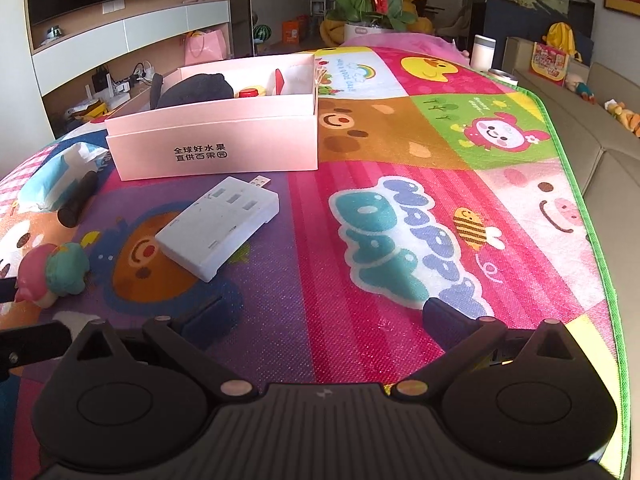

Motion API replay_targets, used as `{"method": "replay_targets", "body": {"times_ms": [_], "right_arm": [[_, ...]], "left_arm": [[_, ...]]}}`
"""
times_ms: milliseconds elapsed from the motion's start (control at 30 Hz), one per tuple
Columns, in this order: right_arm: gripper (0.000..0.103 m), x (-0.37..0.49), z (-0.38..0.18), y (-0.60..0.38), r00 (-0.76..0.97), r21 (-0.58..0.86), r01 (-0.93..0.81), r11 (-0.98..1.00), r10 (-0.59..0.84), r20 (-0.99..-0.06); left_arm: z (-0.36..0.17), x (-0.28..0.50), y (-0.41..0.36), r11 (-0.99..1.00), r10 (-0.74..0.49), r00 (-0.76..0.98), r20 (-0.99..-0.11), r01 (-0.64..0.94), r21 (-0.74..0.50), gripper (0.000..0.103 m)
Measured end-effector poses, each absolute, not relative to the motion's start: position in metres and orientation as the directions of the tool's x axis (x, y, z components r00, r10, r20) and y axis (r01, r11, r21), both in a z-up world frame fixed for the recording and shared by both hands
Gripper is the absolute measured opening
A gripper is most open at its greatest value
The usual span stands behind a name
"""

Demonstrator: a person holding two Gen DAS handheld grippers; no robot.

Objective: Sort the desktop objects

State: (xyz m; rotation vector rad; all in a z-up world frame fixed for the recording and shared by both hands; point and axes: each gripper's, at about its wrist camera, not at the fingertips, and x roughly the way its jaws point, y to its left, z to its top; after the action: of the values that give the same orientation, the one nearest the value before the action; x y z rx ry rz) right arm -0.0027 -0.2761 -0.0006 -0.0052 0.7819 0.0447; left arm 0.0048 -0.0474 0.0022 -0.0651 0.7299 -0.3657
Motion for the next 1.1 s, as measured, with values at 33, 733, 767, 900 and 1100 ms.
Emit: {"method": "replay_targets", "body": {"times_ms": [33, 733, 767, 900, 1100], "right_arm": [[0.103, -0.003, -0.001, -0.276, 0.709, 0.015, -0.042, 0.999, 0.04, -0.704], [0.103, -0.004, 0.0, -0.275, 0.712, 0.006, -0.041, 0.999, 0.033, -0.701], [0.103, -0.004, 0.0, -0.275, 0.712, 0.005, -0.041, 0.999, 0.032, -0.701], [0.103, -0.003, 0.0, -0.274, 0.712, 0.003, -0.04, 0.999, 0.03, -0.701], [0.103, -0.003, 0.0, -0.274, 0.712, 0.003, -0.04, 0.999, 0.031, -0.701]], "left_arm": [[0.002, 0.01, -0.049, 0.934, -0.348, 0.684, -0.641, 0.311, -0.175, 0.103], [-0.001, 0.024, -0.009, 0.971, -0.165, 0.714, -0.68, 0.239, 0.015, 0.103], [0.0, 0.024, -0.005, 0.975, -0.145, 0.718, -0.681, 0.22, 0.024, 0.103], [0.002, 0.022, 0.009, 0.984, -0.137, 0.717, -0.683, 0.175, -0.014, 0.103], [0.008, 0.027, 0.006, 0.971, -0.222, 0.733, -0.643, 0.108, -0.211, 0.103]]}}
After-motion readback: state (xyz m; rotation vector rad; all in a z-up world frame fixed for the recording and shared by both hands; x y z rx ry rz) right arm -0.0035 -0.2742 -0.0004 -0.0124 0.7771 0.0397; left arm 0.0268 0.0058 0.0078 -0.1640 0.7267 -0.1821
